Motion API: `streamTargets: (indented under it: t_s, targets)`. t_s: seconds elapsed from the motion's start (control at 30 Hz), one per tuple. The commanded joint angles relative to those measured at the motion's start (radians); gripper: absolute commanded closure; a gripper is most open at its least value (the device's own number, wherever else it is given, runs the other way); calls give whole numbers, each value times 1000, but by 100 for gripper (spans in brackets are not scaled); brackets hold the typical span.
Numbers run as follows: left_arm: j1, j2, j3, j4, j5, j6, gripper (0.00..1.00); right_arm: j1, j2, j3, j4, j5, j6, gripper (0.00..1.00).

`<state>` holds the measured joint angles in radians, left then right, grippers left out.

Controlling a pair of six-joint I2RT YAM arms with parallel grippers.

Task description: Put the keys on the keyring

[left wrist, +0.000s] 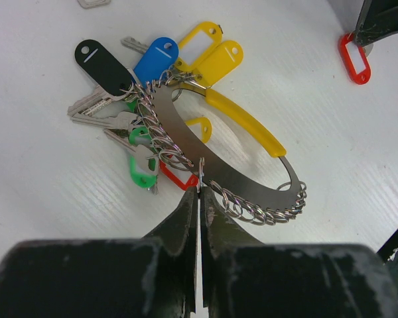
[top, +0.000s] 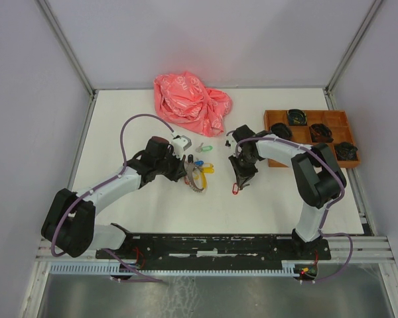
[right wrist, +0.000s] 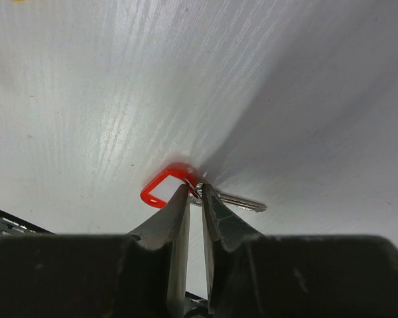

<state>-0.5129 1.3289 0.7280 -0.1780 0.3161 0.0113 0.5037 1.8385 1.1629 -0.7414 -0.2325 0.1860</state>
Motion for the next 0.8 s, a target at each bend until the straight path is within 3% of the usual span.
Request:
streamTargets:
  t_s: [0.0,0.33,0.57,0.77]
  targets:
    - [-2,-7,39,40,20,-7,97,-3,-42,-6,17,-12,1,81]
    - [-1,-8,40,46,20,-2,97,-3,-81,2,-21,-6,-35,96]
    - [-1,-33,31,64,53,52,97,1,-166,5,-12,6,-94,99]
    - [-3,-104,-12,147,154,171,97,44,-325,-26,63,2,-236,99]
